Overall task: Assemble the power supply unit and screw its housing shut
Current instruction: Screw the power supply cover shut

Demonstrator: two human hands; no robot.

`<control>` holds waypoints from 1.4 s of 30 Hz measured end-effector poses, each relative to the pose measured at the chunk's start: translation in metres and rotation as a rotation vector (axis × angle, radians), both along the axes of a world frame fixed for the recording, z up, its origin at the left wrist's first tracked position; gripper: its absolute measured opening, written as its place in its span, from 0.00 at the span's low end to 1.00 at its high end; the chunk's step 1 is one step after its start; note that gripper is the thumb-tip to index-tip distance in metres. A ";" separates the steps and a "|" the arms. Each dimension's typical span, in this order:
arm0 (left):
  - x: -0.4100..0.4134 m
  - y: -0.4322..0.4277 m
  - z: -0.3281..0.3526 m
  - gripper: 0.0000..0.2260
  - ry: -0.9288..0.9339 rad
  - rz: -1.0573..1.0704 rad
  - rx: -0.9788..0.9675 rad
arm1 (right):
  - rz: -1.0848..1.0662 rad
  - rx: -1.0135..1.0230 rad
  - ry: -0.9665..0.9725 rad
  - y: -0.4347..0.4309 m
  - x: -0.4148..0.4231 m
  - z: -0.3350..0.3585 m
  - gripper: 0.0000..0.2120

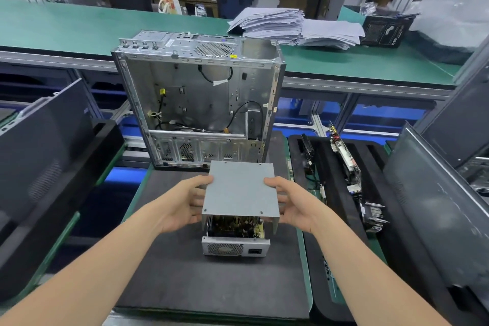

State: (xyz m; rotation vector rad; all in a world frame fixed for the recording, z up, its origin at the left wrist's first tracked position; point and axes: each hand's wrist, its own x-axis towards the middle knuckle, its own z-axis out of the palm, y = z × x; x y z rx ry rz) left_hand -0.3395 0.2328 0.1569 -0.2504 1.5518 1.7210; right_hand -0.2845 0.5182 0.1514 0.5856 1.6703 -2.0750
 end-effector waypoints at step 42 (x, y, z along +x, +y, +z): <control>0.023 0.026 -0.071 0.31 0.205 -0.022 -0.574 | 0.033 0.262 -0.148 -0.012 0.010 -0.047 0.20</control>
